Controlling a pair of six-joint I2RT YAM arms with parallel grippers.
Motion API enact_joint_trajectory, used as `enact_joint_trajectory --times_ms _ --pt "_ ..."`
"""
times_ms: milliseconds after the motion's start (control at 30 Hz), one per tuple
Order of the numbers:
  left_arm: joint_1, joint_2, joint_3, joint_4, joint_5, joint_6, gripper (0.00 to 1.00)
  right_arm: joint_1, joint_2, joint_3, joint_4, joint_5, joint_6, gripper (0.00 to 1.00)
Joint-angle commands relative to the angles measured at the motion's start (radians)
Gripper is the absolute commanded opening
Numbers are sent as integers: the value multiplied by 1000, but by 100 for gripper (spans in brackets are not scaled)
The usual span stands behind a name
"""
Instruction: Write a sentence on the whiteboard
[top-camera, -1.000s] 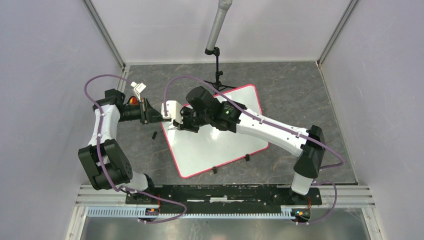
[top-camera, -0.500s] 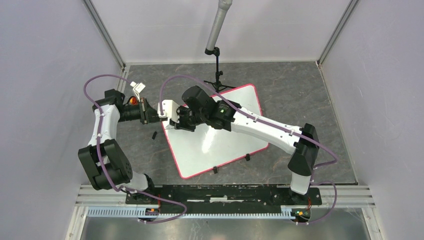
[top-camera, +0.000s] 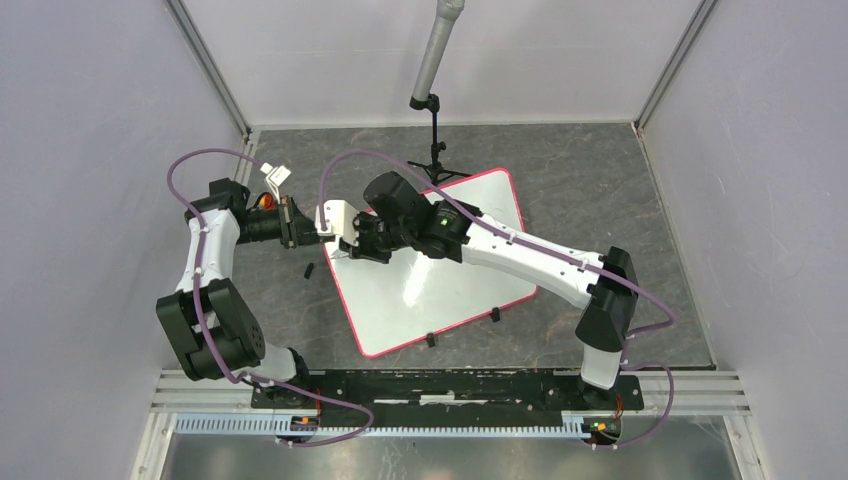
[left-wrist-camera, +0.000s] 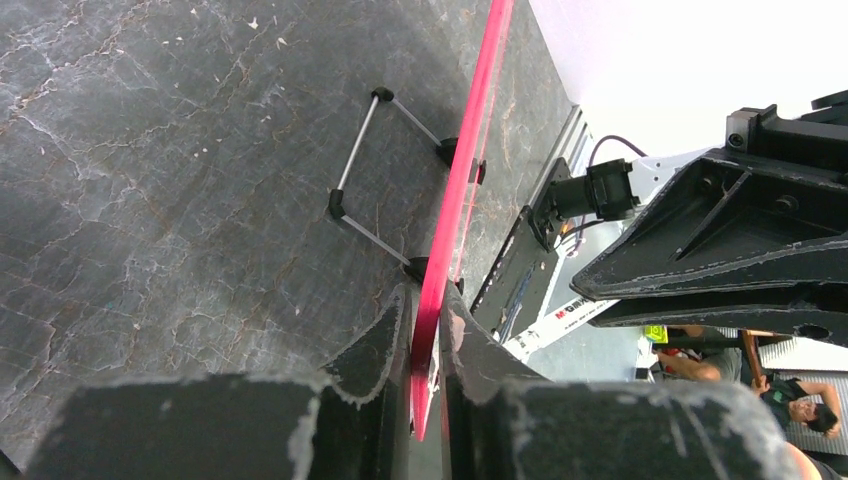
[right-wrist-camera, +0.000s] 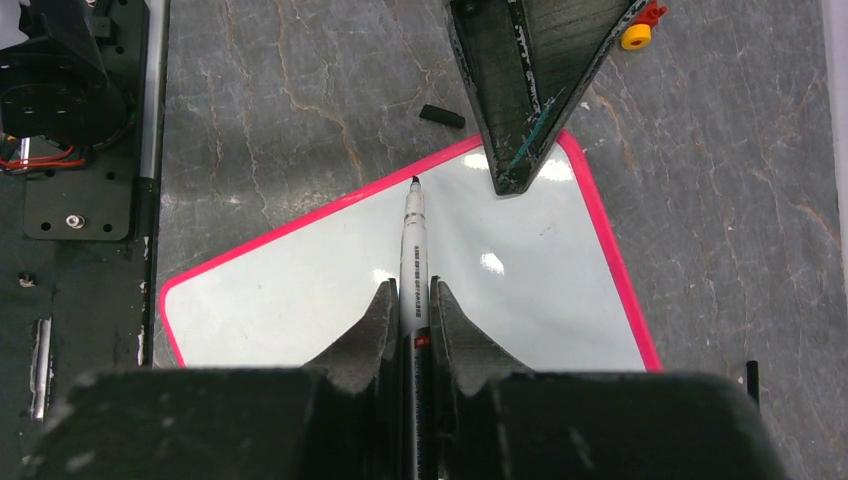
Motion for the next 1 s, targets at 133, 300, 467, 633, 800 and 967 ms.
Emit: enact_joint_trajectory --times_ms 133,300,467,633,800,967 --pt "7 -27 10 4 14 52 3 4 34 41 3 28 -18 0" --pt "6 -32 7 5 15 54 3 4 45 55 -2 48 -24 0" --pt "7 -33 5 5 12 55 3 0 51 82 -4 87 -31 0" --pt "7 -30 7 5 12 56 3 -17 58 107 -10 110 -32 0" --pt "6 -31 8 5 11 56 2 -37 59 115 -20 126 -36 0" --pt "6 -28 10 5 9 55 3 -57 58 115 -28 134 -39 0"
